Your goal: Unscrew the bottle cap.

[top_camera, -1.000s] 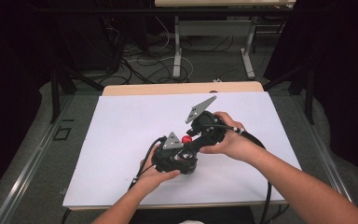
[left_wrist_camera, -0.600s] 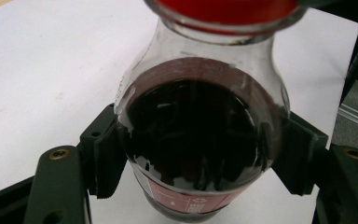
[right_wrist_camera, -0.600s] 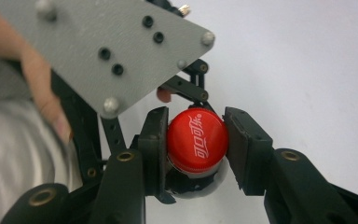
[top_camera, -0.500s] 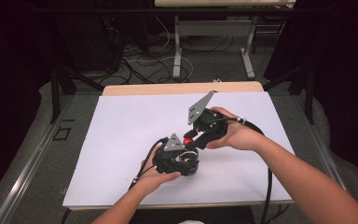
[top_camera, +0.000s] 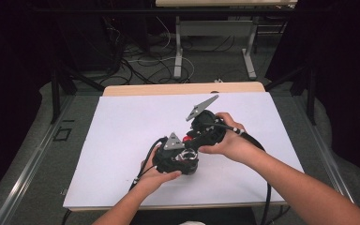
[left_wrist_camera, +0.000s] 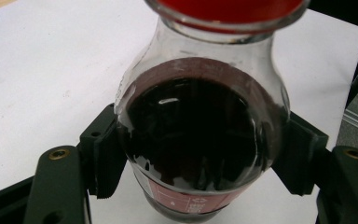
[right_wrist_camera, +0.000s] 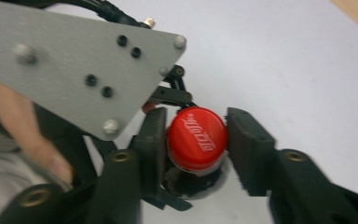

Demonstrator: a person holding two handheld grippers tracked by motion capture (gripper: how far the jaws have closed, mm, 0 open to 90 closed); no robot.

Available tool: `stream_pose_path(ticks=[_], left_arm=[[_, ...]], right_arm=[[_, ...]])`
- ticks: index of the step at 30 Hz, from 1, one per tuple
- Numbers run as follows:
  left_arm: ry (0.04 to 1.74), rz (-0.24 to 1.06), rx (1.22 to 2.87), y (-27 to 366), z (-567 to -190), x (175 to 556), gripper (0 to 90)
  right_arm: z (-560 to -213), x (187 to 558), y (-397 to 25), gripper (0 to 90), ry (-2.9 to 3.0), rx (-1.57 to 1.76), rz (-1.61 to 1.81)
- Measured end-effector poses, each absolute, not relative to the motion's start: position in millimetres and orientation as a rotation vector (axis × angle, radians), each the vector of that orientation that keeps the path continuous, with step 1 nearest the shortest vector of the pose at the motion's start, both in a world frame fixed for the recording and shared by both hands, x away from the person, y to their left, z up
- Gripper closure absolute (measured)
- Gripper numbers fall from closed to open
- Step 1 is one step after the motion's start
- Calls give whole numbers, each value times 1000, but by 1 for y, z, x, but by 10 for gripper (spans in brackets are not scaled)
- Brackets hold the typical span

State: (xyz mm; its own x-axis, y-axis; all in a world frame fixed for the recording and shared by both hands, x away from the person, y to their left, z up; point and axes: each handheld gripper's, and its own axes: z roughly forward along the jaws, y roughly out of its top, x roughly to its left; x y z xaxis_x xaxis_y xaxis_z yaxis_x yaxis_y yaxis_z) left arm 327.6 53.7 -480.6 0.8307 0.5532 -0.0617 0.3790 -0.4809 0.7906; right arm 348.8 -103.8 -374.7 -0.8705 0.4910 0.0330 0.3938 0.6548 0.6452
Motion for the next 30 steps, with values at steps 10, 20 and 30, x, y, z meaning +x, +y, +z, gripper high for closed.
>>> stream_pose_path(ticks=[10,20,30], left_arm=[[648,253,2146,52,-482,326,301],[683,246,2127,54,-482,328,300],[683,257,2135,54,-481,328,300]], right_arm=[[-374,364,-107,608,2877,232,991],[-371,355,-108,475,2827,437,1028],[-376,354,-103,608,2783,679,986]])
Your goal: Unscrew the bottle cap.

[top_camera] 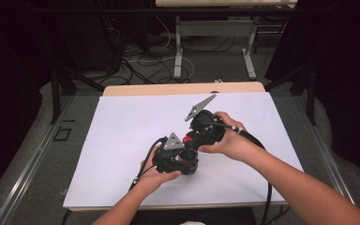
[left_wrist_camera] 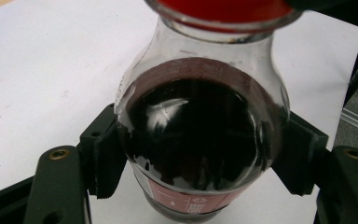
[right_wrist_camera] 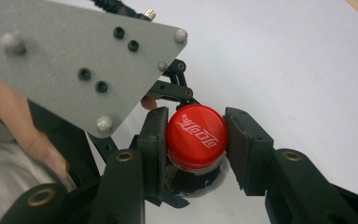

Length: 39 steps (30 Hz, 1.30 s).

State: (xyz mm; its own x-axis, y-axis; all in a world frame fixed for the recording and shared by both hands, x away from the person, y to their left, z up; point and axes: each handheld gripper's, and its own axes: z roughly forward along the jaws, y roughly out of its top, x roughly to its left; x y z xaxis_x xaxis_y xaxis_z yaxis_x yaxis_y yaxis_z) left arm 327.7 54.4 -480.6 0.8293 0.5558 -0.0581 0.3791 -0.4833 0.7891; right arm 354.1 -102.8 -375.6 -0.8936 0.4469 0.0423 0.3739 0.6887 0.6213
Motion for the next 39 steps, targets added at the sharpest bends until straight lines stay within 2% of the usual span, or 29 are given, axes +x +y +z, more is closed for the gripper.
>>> stream_pose_path(ticks=[2,5,8,9,10,11,14,27,29,31,39], left_arm=[[668,263,2140,54,-481,327,301],[652,247,2145,54,-482,326,300],[655,238,2143,53,-482,326,300],[658,233,2141,54,-482,326,300],[660,243,2131,54,-481,327,300],[661,241,2139,55,-480,327,300],[681,244,2124,56,-480,328,300],[685,245,2125,54,-481,328,300],[680,242,2125,54,-480,327,300],[664,244,2138,54,-480,327,300],[651,236,2142,52,-479,324,300]], right_arm=[[-375,356,-103,609,2821,569,971],[-375,368,-106,606,2907,198,978],[-376,373,-110,599,2925,60,983],[-376,373,-110,543,2916,90,1004],[-376,373,-110,543,2916,90,1004],[-375,370,-110,469,2903,204,1050],[-373,365,-109,452,2857,262,1031],[-380,355,-102,488,2823,365,1026],[-380,356,-101,518,2813,326,1024],[-379,358,-100,587,2796,319,1013],[-376,369,-104,598,2886,48,1037]])
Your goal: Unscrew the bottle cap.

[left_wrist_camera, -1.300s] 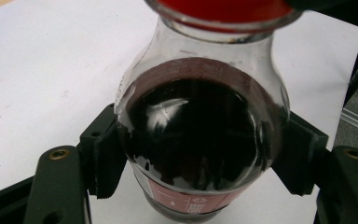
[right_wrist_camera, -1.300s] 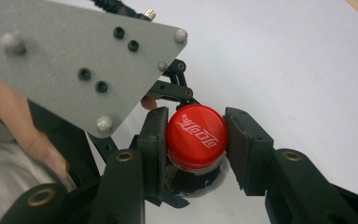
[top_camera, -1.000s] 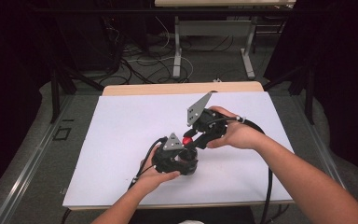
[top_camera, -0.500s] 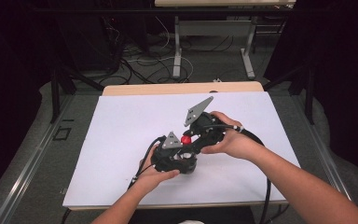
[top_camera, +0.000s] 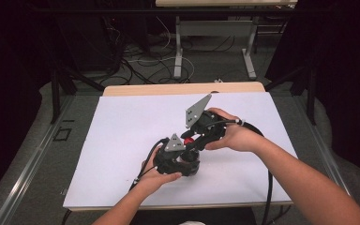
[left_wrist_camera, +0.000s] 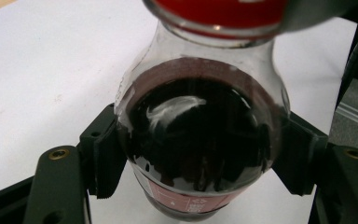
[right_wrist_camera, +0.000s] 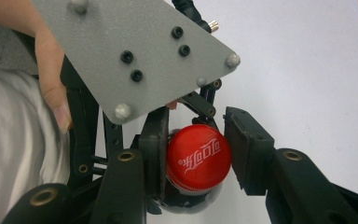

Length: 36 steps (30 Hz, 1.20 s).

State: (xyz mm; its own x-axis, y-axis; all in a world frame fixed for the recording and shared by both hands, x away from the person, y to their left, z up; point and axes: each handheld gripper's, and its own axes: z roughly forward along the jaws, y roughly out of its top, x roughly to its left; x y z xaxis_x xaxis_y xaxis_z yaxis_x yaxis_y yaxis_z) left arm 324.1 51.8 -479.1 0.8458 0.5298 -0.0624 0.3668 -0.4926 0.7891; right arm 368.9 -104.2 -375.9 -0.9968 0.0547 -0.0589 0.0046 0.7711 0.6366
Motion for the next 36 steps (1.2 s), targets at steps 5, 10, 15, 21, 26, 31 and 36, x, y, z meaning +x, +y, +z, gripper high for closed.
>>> stream_pose_path(ticks=[5,10,15,21,26,31,36], left_arm=[[672,241,2137,56,-478,326,300],[685,252,2129,58,-478,329,300],[687,258,2128,56,-478,328,300],[694,255,2120,57,-478,327,300],[671,265,2125,57,-478,327,300],[684,251,2119,57,-479,327,300],[695,252,2118,58,-478,328,300]], right_arm=[[-372,366,-106,449,2838,149,1074],[-371,358,-107,473,2816,420,1040],[-374,351,-103,554,2780,613,1013],[-374,350,-99,608,2754,626,992],[-373,362,-104,608,2849,346,1013],[-373,367,-106,597,2869,172,1006],[-373,362,-106,465,2835,343,1043]])
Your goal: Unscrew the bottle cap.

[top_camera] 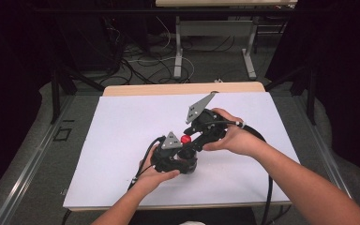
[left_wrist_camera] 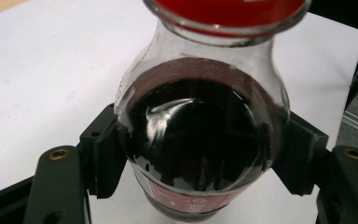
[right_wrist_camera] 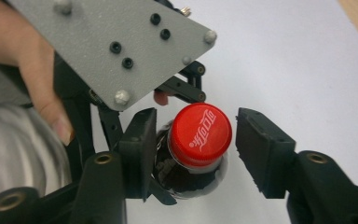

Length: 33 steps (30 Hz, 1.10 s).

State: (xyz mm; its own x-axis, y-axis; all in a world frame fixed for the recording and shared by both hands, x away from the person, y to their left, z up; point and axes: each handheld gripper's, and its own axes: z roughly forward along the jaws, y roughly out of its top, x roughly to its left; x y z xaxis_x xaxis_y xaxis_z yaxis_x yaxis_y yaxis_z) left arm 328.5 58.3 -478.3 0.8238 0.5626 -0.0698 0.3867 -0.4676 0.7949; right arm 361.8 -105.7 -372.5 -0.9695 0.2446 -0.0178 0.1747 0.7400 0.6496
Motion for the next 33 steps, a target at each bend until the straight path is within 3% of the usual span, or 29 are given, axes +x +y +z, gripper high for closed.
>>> stream_pose_path(ticks=[4,11,18,26,28,30,33], left_arm=[[698,257,2127,59,-479,329,300],[694,256,2125,58,-478,328,300],[687,240,2141,59,-478,328,301],[667,252,2146,56,-477,326,300],[672,240,2140,57,-477,326,300],[681,263,2120,57,-477,326,300],[695,264,2120,58,-477,327,300]], right_arm=[[-374,354,-103,476,2795,531,1025],[-377,353,-100,583,2760,726,1003],[-375,362,-104,611,2850,610,1008],[-375,376,-110,605,2926,153,1051],[-374,374,-110,584,2920,195,1041],[-374,371,-111,500,2916,287,1065],[-372,366,-112,487,2870,404,1046]])
